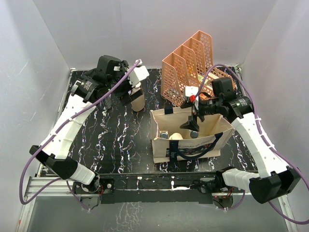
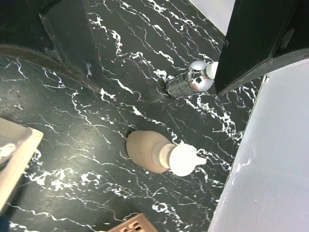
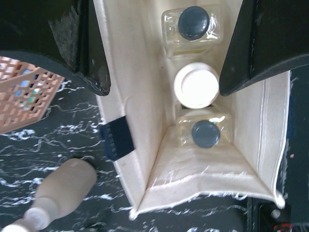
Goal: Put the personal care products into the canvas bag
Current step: Move the care product at the center of the board.
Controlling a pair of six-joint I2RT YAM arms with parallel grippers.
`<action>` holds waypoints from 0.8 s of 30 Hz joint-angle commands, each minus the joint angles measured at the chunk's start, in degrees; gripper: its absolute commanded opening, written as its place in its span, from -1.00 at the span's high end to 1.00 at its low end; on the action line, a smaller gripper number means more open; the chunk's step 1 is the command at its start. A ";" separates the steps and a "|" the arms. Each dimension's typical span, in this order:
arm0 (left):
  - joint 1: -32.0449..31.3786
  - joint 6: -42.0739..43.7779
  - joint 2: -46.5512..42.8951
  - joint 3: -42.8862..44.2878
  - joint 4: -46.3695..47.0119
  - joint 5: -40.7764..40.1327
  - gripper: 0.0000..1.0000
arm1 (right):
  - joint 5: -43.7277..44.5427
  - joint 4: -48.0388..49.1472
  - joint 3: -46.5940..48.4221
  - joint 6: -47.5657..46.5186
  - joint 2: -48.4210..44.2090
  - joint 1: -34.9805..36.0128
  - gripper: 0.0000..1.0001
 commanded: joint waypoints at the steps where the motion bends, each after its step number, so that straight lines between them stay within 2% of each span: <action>1: 3.21 -4.98 -3.13 0.23 3.57 -3.12 -0.95 | 3.66 7.48 7.86 13.44 -0.07 1.45 -0.97; 6: 8.15 -11.30 -4.20 -2.19 9.16 -8.60 -0.95 | 9.65 14.63 13.99 24.27 4.37 4.55 -0.96; 11: 13.73 -17.22 -5.86 -2.62 12.41 -10.44 -0.95 | 17.67 22.76 18.42 30.47 10.84 7.85 -0.95; 16: 18.91 -21.35 -9.11 -6.32 14.04 -7.78 -0.95 | 22.39 30.33 22.23 36.90 17.65 11.14 -0.95; 20: 23.73 -24.59 -11.31 -12.07 16.53 -6.64 -0.95 | 30.53 36.20 23.07 38.83 22.05 15.29 -0.95; 24: 30.28 -29.17 -13.98 -16.81 19.12 -1.12 -0.95 | 38.78 39.37 25.34 39.51 27.06 19.29 -0.96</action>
